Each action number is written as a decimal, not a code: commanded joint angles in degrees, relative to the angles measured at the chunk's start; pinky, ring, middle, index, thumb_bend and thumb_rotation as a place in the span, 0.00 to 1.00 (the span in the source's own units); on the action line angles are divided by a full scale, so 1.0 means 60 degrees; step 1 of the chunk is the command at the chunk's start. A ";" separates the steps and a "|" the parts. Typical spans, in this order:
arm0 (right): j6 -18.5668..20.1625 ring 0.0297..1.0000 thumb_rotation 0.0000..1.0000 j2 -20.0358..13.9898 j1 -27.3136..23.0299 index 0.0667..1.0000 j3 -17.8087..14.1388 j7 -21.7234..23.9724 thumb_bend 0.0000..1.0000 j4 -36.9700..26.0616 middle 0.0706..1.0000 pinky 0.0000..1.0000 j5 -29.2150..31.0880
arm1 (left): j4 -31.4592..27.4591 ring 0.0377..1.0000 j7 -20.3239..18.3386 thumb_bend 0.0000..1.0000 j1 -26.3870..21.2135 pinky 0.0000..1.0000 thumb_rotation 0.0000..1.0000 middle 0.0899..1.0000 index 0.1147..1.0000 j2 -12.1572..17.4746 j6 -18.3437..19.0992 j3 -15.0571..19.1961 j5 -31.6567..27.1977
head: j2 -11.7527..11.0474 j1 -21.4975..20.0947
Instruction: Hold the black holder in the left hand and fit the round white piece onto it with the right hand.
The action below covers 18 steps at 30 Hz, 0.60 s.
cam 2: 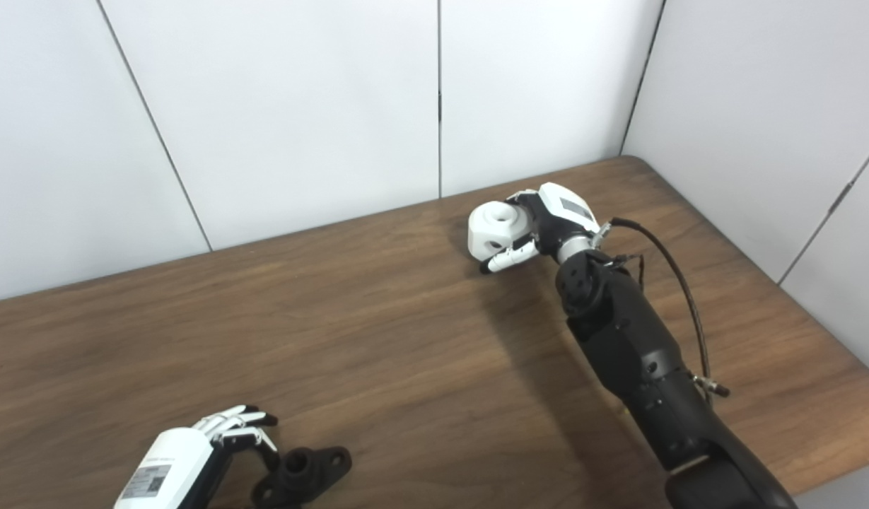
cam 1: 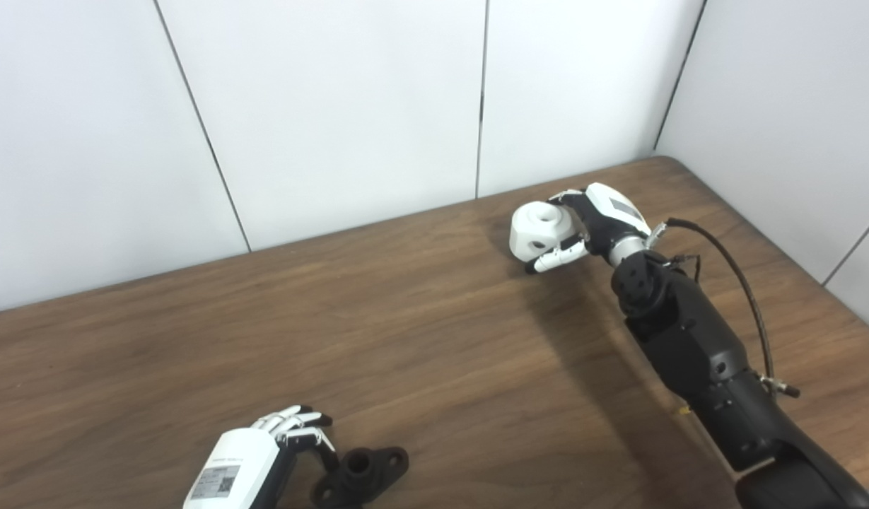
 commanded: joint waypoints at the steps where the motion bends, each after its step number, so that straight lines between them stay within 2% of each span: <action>1: -0.0037 0.98 0.28 -0.0254 -0.0442 0.74 -0.0076 -0.0316 0.91 -0.0166 0.91 0.88 -0.0036 | 0.0285 0.86 -0.0605 0.52 0.0357 0.82 0.05 0.77 0.42 0.0281 0.0242 -0.0037 0.0176 | 0.0023 -0.0002; 11: -0.0031 0.99 0.29 -0.0376 -0.0391 0.70 -0.0018 -0.0236 0.89 -0.0294 0.91 0.89 -0.0034 | 0.0275 0.85 -0.0584 0.52 0.0365 0.82 0.05 0.77 0.42 0.0277 0.0228 -0.0067 0.0259 | 0.0035 0.0028; 18: -0.0149 0.99 0.26 -0.0398 -0.0393 0.65 -0.0072 -0.0398 0.87 -0.0213 0.90 0.90 0.0138 | 0.0289 0.85 -0.0556 0.52 0.0383 0.82 0.05 0.77 0.42 0.0256 0.0205 -0.0053 0.0192 | 0.0035 0.0028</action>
